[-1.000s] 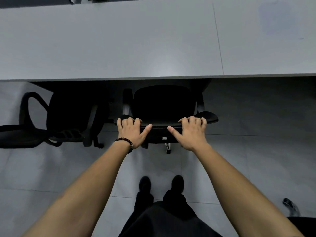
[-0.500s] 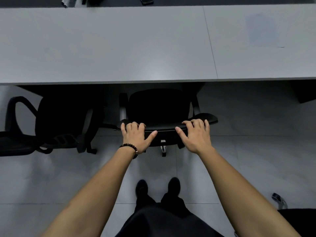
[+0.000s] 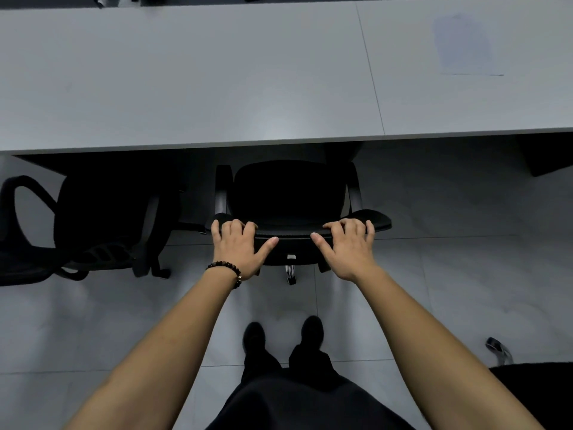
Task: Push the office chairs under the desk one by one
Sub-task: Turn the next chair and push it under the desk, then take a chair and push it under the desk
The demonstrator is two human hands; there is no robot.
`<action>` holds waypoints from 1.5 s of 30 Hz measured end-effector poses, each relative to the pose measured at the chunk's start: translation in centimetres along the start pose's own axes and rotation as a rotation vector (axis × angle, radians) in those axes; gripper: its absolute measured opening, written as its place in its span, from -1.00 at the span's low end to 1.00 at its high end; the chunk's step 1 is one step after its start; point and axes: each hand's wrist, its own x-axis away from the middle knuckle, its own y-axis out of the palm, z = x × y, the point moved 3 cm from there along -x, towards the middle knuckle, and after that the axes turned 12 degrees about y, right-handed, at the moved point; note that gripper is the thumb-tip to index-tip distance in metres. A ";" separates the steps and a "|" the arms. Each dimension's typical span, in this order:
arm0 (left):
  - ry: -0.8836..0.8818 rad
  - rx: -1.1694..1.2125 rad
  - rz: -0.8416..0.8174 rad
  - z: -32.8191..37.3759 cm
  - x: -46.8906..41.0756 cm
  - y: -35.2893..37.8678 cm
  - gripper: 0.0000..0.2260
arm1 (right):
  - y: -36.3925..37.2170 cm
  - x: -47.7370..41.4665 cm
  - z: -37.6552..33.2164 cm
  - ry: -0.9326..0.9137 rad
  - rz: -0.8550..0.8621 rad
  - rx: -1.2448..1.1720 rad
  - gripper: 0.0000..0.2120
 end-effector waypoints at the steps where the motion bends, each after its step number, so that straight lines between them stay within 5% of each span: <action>1: -0.003 0.002 0.000 0.1 -0.1 0.0 -0.31 | -0.1 -0.1 0.0 0.000 0.003 0.000 -0.37; 10: -0.013 0.008 0.022 0.8 0.6 1.0 -0.22 | 0.1 0.0 0.9 -0.022 0.009 0.011 -0.34; 19: -0.007 0.122 0.065 1.0 0.6 0.6 -0.42 | -0.7 0.0 1.1 -0.037 0.054 -0.021 -0.39; 24: 0.049 0.329 0.256 0.2 2.0 -2.7 -0.69 | -3.0 1.0 0.5 -0.071 0.063 -0.059 -0.51; 31: 0.183 0.415 0.512 0.6 9.8 -7.6 -0.70 | -5.0 11.2 0.6 0.038 0.317 -0.440 -0.61; 40: 0.505 0.732 0.102 4.6 15.4 -3.3 -0.70 | 3.1 31.8 3.1 0.622 0.379 -0.758 -0.60; 45: 0.729 0.789 -0.057 13.9 18.2 -2.7 -0.77 | 3.5 44.2 7.3 0.912 0.623 -0.785 -0.61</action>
